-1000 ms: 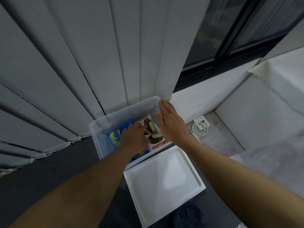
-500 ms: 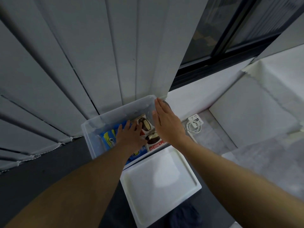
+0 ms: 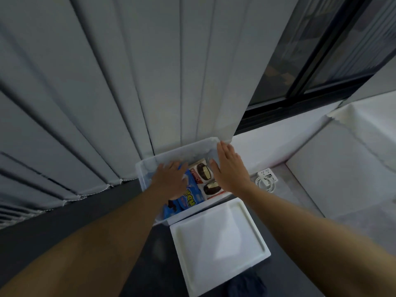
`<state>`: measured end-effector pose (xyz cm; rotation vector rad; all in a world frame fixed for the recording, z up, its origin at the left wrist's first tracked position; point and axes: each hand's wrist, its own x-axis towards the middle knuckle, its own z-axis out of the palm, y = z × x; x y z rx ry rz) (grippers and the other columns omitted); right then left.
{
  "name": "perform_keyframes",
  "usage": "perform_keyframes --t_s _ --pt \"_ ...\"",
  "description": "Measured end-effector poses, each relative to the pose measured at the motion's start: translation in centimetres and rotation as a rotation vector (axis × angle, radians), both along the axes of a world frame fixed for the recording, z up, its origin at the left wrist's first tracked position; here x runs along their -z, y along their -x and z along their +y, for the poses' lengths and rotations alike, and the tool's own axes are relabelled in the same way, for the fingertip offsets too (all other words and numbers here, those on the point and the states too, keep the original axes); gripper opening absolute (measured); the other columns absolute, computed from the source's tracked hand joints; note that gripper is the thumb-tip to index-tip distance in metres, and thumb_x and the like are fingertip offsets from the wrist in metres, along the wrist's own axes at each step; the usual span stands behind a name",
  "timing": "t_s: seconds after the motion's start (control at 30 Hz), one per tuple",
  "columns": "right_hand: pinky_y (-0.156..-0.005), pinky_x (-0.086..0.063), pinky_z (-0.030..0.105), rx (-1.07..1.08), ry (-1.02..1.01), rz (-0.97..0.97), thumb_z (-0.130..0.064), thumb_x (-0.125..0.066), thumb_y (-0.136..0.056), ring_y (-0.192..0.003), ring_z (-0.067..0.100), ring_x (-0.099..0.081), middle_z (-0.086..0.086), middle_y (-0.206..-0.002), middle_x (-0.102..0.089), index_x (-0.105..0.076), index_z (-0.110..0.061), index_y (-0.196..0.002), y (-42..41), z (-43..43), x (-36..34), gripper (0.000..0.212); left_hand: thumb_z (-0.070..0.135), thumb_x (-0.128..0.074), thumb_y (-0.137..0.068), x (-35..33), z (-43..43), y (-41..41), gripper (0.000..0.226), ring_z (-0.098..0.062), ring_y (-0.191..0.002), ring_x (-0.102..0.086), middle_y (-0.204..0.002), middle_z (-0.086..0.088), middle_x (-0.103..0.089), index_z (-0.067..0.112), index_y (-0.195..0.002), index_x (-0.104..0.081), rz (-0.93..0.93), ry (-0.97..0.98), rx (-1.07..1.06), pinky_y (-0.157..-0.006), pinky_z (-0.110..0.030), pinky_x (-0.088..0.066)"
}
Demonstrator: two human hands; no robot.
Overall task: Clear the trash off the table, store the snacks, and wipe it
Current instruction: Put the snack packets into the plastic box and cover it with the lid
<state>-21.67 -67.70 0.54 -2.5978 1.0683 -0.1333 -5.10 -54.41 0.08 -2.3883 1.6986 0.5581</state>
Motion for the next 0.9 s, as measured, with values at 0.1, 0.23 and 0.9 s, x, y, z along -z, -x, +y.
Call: perform_keyframes --t_s 0.1,0.23,0.9 --pt "-0.119 -0.021 0.057 -0.008 0.014 0.037 -0.054 -0.023 -0.101 -0.151 0.03 -0.013 0.01 -0.163 -0.016 -0.01 -0.013 -0.155 -0.1 1.0 -0.4 0.07 0.04 -0.027 -0.102 -1.4 2.0 -0.3 0.057 -0.026 -0.148 -0.015 -0.161 -0.005 -0.017 0.022 -0.155 -0.013 -0.034 0.107 -0.039 -0.12 -0.047 -0.014" --pt "-0.121 -0.014 0.055 -0.031 0.033 0.005 -0.055 -0.024 -0.1 -0.151 0.031 -0.011 0.01 -0.164 -0.015 -0.016 -0.014 -0.155 -0.3 3.5 -1.4 0.069 0.041 -0.032 -0.1 -2.8 5.1 -0.6 0.056 -0.026 -0.148 -0.016 -0.162 -0.005 -0.018 0.023 -0.152 -0.019 -0.09 0.165 -0.112 -0.12 -0.048 -0.016" --pt "-0.112 -0.039 0.04 -0.219 -0.062 -0.315 -0.05 -0.047 -0.099 -0.137 0.022 -0.042 0.002 -0.148 -0.048 -0.043 -0.019 -0.145 -0.8 22.4 -2.2 0.056 0.042 -0.03 -0.102 -4.4 26.2 0.7 0.063 -0.026 -0.15 -0.015 -0.164 -0.006 -0.013 0.02 -0.157 -0.009 -0.009 0.125 -0.384 -0.121 -0.045 -0.014"
